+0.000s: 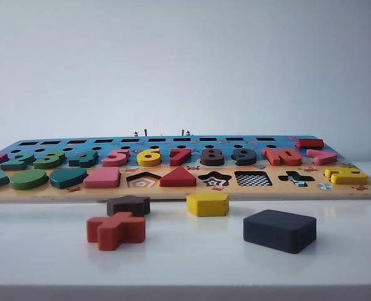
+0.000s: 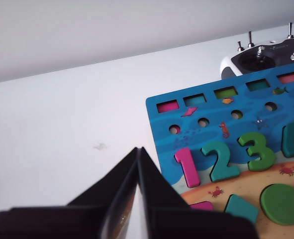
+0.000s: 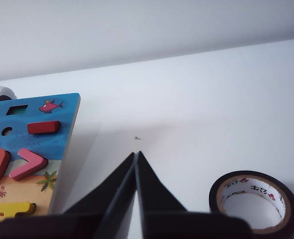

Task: Insert the cube into the slot.

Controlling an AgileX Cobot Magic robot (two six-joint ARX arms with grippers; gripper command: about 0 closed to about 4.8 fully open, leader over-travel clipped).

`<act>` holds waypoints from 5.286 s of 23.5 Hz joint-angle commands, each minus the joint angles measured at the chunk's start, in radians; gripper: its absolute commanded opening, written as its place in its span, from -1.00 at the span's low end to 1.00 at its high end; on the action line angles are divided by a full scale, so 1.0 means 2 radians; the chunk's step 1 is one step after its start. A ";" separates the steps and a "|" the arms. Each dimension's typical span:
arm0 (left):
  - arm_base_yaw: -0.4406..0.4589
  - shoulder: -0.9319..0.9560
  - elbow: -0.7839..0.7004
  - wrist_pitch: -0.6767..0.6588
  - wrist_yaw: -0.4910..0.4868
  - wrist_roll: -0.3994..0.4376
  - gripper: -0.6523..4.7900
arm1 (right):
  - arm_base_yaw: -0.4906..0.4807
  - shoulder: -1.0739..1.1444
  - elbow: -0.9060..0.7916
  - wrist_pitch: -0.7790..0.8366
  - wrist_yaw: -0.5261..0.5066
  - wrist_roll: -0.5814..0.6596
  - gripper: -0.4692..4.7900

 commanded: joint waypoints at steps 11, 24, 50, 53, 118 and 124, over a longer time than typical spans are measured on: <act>-0.063 0.128 0.176 -0.139 0.032 0.000 -0.69 | -0.001 -0.001 0.000 0.000 0.001 -0.002 -0.83; -0.123 0.224 0.330 -0.343 0.106 -0.011 -0.69 | 0.013 0.031 0.018 -0.006 0.003 0.009 -0.83; -0.171 0.328 0.433 -0.448 0.210 -0.011 -0.69 | 0.329 0.484 0.408 -0.241 -0.006 -0.077 -0.83; -0.171 0.328 0.433 -0.444 0.212 -0.011 -0.69 | 0.355 0.513 0.431 -0.282 -0.006 -0.098 -0.83; -0.171 0.328 0.431 -0.426 0.213 -0.011 -0.69 | 0.517 0.731 0.501 -0.429 0.027 0.033 -0.40; -0.171 0.328 0.431 -0.426 0.213 -0.011 -0.69 | 0.517 0.729 0.501 -0.429 0.028 0.026 -0.45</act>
